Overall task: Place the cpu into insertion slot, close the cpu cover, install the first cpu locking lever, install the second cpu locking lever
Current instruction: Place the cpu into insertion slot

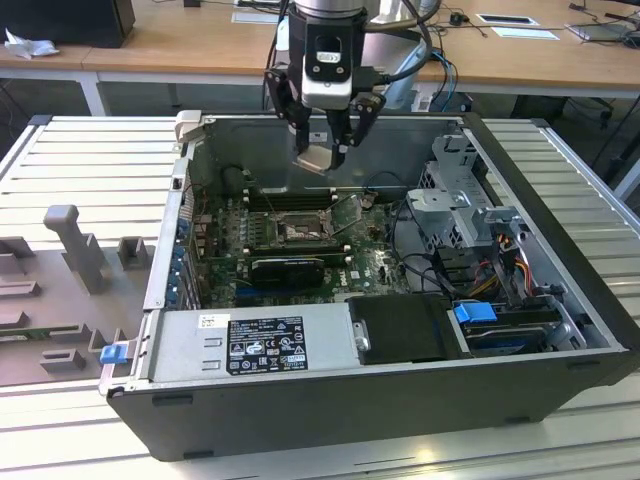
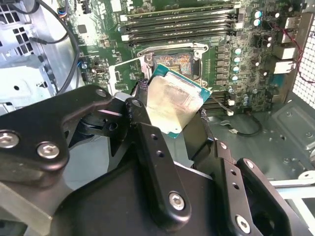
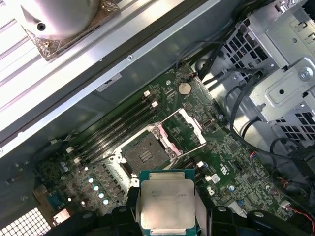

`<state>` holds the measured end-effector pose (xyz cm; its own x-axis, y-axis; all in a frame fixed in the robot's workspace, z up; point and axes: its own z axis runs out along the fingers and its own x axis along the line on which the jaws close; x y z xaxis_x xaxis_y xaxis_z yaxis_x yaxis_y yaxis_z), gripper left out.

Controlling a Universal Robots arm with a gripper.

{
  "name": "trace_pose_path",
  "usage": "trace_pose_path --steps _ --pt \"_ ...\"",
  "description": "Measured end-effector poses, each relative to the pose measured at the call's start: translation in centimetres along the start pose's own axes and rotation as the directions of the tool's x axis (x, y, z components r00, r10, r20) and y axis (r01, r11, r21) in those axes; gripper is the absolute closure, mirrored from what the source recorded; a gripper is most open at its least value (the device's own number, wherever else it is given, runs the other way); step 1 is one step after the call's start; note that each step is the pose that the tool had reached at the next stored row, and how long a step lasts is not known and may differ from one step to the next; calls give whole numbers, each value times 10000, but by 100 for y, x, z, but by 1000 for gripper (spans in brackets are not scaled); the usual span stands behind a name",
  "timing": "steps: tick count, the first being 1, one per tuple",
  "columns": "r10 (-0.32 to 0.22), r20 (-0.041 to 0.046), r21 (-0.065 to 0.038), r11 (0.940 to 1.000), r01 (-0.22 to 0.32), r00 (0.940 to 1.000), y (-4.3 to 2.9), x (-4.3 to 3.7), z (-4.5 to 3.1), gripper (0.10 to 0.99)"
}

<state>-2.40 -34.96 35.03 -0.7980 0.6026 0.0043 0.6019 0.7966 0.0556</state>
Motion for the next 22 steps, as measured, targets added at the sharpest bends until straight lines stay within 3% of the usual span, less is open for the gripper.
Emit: trace_pose_path --steps 5,12,18,22 --pt "414 40 21 9991 -414 9991 -1 0 10 553" --pt "1354 93 13 9908 -1354 9907 -1 0 19 553" --pt "2034 131 3 9791 -2034 9790 -2 0 35 553" --pt "2700 167 -9 9629 -2700 9627 -3 0 41 553"
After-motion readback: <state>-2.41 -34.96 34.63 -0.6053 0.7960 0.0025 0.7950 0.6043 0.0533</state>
